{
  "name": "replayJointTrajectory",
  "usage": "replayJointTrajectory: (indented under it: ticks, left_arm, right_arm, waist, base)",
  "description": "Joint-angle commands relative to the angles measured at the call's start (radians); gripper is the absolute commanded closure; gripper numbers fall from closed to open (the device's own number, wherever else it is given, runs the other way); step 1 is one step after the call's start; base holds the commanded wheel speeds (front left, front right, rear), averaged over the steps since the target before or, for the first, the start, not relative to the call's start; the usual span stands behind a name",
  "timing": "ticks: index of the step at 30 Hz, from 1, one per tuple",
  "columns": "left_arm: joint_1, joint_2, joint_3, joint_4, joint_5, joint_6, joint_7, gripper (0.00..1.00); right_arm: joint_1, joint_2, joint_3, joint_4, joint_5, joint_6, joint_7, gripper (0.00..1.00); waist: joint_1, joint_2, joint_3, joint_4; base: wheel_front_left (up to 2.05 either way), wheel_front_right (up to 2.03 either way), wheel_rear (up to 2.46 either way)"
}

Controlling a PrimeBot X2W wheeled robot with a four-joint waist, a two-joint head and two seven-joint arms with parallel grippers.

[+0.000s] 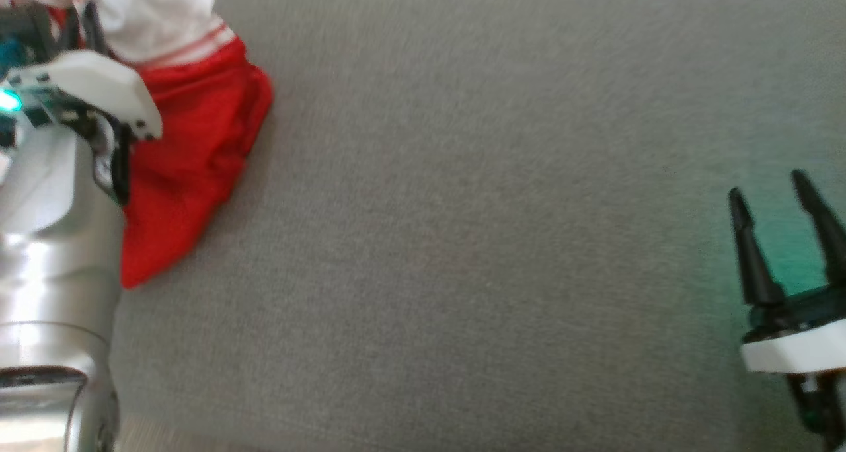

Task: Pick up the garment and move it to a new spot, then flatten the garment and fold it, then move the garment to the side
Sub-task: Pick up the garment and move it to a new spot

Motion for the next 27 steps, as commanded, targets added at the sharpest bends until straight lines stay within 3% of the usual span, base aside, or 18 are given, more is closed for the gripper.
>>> replayJointTrajectory:
  ticks: [1,7,13,20,27]
  left_arm:
    - [-0.05,0.067,-0.009,-0.05,0.026,-0.01,-0.026,1.0]
    - [-0.078,0.06,-0.103,-0.16,0.082,-0.067,-0.07,1.0]
    - [-0.049,0.019,-0.161,-0.305,0.053,-0.112,-0.056,1.0]
    - [0.083,-0.026,-0.229,-0.453,0.011,-0.123,0.0,1.0]
    - [0.299,-0.111,-0.333,-0.437,-0.015,-0.125,-0.011,1.0]
  right_arm:
    - [0.003,0.008,0.017,-0.014,-0.008,0.007,-0.011,0.0]
    - [0.053,0.115,0.014,0.016,-0.019,0.007,-0.011,0.0]
    - [0.103,0.185,0.021,0.01,-0.03,0.007,-0.011,0.0]
    - [0.112,0.228,0.038,0.008,-0.043,0.007,-0.011,0.0]
    - [0.105,0.25,0.043,0.005,-0.041,0.007,-0.011,0.0]
  waist:
    - [0.0001,0.0,-0.107,-0.056]
    - [0.0001,0.0,-0.269,-0.163]
    - [0.0001,0.0,-0.381,-0.311]
    - [0.0001,0.0,-0.433,-0.503]
    - [0.0001,0.0,-0.4,-0.626]
  base:
    - [0.0,0.0,0.0]
    - [0.0,0.0,0.0]
    - [0.0,0.0,0.0]
    - [0.0,0.0,0.0]
    - [0.0,0.0,0.0]
